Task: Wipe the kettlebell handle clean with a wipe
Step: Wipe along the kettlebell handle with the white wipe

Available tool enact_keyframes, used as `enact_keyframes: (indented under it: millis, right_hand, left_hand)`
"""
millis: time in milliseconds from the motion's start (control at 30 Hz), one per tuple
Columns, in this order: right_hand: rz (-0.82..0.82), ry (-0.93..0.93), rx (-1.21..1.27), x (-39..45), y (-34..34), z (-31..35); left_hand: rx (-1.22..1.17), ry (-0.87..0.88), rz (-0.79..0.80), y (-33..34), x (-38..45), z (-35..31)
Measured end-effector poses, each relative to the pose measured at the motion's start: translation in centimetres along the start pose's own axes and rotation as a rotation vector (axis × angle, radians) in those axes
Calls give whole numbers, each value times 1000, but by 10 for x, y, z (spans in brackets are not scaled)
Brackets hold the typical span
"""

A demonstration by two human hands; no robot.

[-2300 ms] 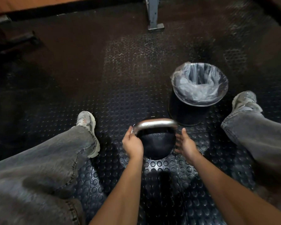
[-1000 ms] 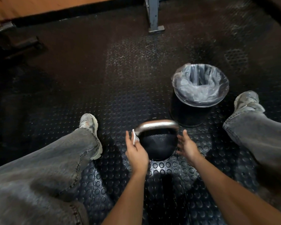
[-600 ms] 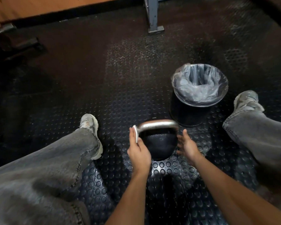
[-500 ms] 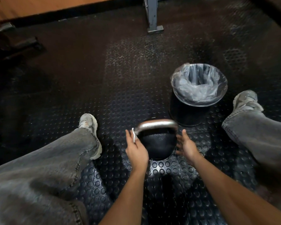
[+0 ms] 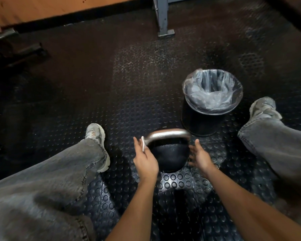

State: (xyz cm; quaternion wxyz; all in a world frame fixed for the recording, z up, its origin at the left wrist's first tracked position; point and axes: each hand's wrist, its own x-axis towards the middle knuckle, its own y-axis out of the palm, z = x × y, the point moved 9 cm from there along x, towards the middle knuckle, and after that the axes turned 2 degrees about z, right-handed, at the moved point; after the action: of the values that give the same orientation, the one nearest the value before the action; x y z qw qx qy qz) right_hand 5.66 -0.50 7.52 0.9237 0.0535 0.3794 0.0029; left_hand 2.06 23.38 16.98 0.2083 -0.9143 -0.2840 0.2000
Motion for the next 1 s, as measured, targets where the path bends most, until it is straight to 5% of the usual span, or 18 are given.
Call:
enact_keyframes:
  millis: [267,567,833,1000]
  right_hand:
    - [-9,4,-2,-3,1,2]
    - [-13,5,3,-6,2,5]
    - [-9,6,18,-8,3,6]
    - [-13,15,15,-7,1,4]
  left_hand:
    - [81,254,115,12,-8,-43]
    - [-168,-140,-58,5,-1,1]
    - [-126,250,-5,0,-13,-38]
    - [-248,-197,-100,3,-11,7]
